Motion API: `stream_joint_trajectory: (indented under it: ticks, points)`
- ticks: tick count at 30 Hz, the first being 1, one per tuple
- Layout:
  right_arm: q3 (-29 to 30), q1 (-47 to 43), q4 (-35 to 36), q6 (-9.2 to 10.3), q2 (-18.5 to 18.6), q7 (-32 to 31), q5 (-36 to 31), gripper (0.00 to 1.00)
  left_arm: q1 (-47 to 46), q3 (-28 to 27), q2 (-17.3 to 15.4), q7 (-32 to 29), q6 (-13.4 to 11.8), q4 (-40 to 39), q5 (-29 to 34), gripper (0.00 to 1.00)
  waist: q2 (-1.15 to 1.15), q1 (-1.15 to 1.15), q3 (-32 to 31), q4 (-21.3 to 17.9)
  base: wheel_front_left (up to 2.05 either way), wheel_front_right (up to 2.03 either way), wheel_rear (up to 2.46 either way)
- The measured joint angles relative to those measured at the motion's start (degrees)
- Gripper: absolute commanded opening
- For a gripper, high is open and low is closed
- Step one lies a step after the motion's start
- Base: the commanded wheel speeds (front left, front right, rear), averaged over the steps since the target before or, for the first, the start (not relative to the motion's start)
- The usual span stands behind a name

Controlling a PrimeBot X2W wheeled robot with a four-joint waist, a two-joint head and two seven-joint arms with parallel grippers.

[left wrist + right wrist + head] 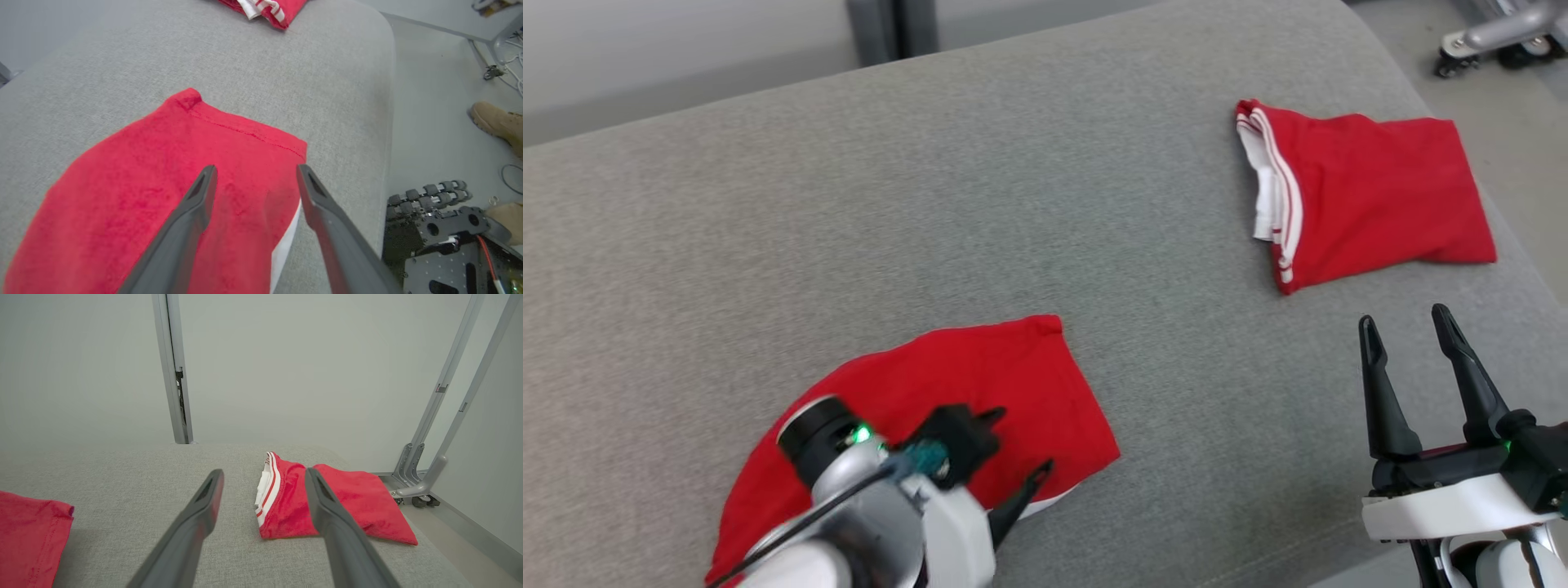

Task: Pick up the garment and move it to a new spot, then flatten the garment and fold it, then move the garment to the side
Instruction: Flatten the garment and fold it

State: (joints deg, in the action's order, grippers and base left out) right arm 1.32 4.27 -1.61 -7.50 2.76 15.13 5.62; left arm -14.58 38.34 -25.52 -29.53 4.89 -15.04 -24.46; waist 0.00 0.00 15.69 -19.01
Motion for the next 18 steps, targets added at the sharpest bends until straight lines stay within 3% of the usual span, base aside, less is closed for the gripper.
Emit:
stream_joint_trajectory:
  ticks: [7,9,10,18]
  points:
    - [0.5,0.1,-0.4,0.00,0.0,0.0,1.1,1.00,-5.5,3.6,3.0,-0.8,1.1,11.3,2.3,0.99,0.00,0.00,0.9,-3.4,0.00,0.00,0.00]
    - [0.8,-0.1,-0.5,0.00,0.0,0.0,1.4,1.00,-5.9,3.7,3.2,-0.2,1.1,13.3,1.9,0.40,0.00,0.00,1.0,-3.9,0.00,0.00,0.00]
    - [0.9,-0.1,-0.5,0.00,0.0,0.0,1.5,1.00,-6.0,3.7,3.1,-0.1,1.2,14.2,1.7,0.00,0.00,0.00,1.1,-4.0,0.00,0.00,0.00]
    - [1.9,-0.1,-0.6,0.00,0.0,0.0,1.4,1.00,-5.9,3.7,4.1,3.2,1.9,14.8,-3.5,0.00,0.00,0.00,0.6,-3.3,0.00,0.00,0.00]
